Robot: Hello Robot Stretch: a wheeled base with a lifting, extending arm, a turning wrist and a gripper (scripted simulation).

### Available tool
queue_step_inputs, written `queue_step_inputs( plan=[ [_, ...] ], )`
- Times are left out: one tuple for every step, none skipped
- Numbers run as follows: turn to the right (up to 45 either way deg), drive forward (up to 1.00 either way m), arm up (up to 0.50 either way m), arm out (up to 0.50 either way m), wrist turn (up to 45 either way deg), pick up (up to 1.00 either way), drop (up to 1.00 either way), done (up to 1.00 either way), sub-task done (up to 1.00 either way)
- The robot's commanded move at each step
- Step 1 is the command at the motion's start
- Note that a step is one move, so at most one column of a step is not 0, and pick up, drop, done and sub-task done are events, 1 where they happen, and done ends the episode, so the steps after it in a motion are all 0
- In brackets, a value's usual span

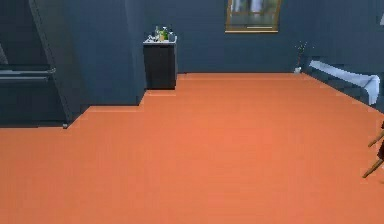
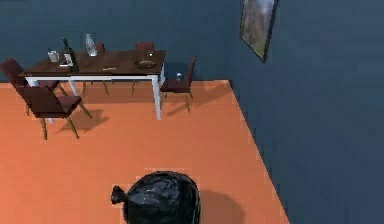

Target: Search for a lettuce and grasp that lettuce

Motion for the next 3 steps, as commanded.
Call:
queue_step_inputs(
  plan=[
    [0.0, 0.55, 0.0, 0.0, 0.0, 0.0, 0.0, 0.0, 0.0],
    [0.0, 1.0, 0.0, 0.0, 0.0, 0.0, 0.0, 0.0, 0.0],
    [3.0, 0.0, 0.0, 0.0, 0.0, 0.0, 0.0, 0.0, 0.0]
  ],
)
